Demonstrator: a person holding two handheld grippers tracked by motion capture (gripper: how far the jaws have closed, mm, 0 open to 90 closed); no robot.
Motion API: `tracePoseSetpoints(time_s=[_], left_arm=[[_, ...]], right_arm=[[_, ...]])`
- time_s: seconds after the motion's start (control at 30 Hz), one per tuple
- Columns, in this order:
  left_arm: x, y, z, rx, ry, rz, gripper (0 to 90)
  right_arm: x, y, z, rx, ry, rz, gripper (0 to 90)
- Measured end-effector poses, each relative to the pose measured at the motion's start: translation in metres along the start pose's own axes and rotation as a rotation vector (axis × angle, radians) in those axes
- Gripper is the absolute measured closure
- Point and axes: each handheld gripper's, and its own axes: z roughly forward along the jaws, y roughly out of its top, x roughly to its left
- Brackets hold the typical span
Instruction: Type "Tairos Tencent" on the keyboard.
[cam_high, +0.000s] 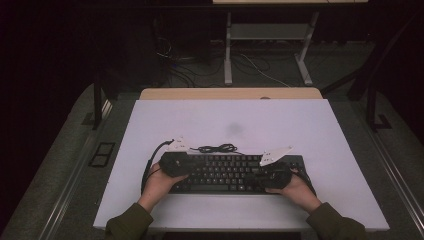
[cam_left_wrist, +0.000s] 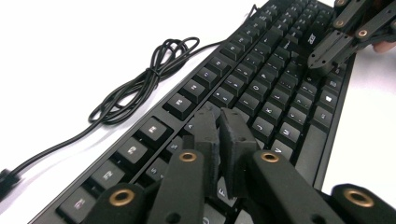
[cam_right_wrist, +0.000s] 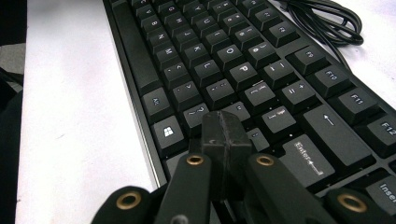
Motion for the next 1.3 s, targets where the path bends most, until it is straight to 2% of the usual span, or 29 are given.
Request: tracePoseSetpoints(time_s=[0.07, 0.3, 0.4, 0.43, 0.47, 0.5, 0.6, 0.83, 1.03, 1.17, 1.2, 1.23, 1.3], left_arm=[[0.001, -0.001, -0.004, -0.005, 0.000, -0.001, 81.4], [0.006, -0.009, -0.014, -0.023, 0.005, -0.014, 55.9], [0.007, -0.013, -0.019, -0.029, 0.007, -0.022, 42.3], [0.007, -0.015, -0.019, -0.033, 0.007, -0.025, 42.3], [0.008, -0.016, -0.020, -0.036, 0.006, -0.021, 33.7], [0.007, -0.017, -0.021, -0.038, 0.011, -0.019, 29.6], [0.007, -0.020, -0.022, -0.039, 0.022, -0.014, 24.7], [0.006, -0.021, -0.026, -0.062, 0.015, -0.017, 23.9], [0.006, -0.022, -0.027, -0.067, 0.009, -0.021, 20.9], [0.005, -0.023, -0.026, -0.067, 0.008, -0.025, 20.4], [0.005, -0.023, -0.026, -0.067, 0.009, -0.026, 20.1], [0.005, -0.023, -0.026, -0.067, 0.008, -0.028, 20.1], [0.006, -0.023, -0.026, -0.066, 0.006, -0.026, 20.1]], right_arm=[[0.000, 0.000, 0.000, 0.000, 0.000, 0.000, 89.3], [0.000, 0.000, 0.000, 0.000, -0.001, 0.001, 89.3], [0.000, 0.000, 0.000, -0.001, -0.001, 0.002, 89.3], [0.000, 0.000, 0.000, -0.001, -0.001, 0.002, 89.3], [0.000, 0.000, 0.000, 0.000, -0.002, 0.000, 89.3], [0.000, 0.000, 0.000, 0.000, -0.002, 0.001, 89.3], [0.000, 0.001, 0.000, -0.001, 0.001, -0.001, 89.3], [-0.001, 0.003, -0.005, -0.034, 0.007, 0.006, 88.6], [-0.003, 0.008, -0.010, -0.081, 0.024, 0.032, 74.7], [-0.005, 0.012, -0.013, -0.112, 0.019, 0.044, 58.1], [-0.006, 0.013, -0.013, -0.127, 0.000, 0.053, 48.2], [-0.006, 0.013, -0.013, -0.127, 0.000, 0.053, 48.2], [-0.007, 0.014, -0.013, -0.136, -0.010, 0.052, 40.9]])
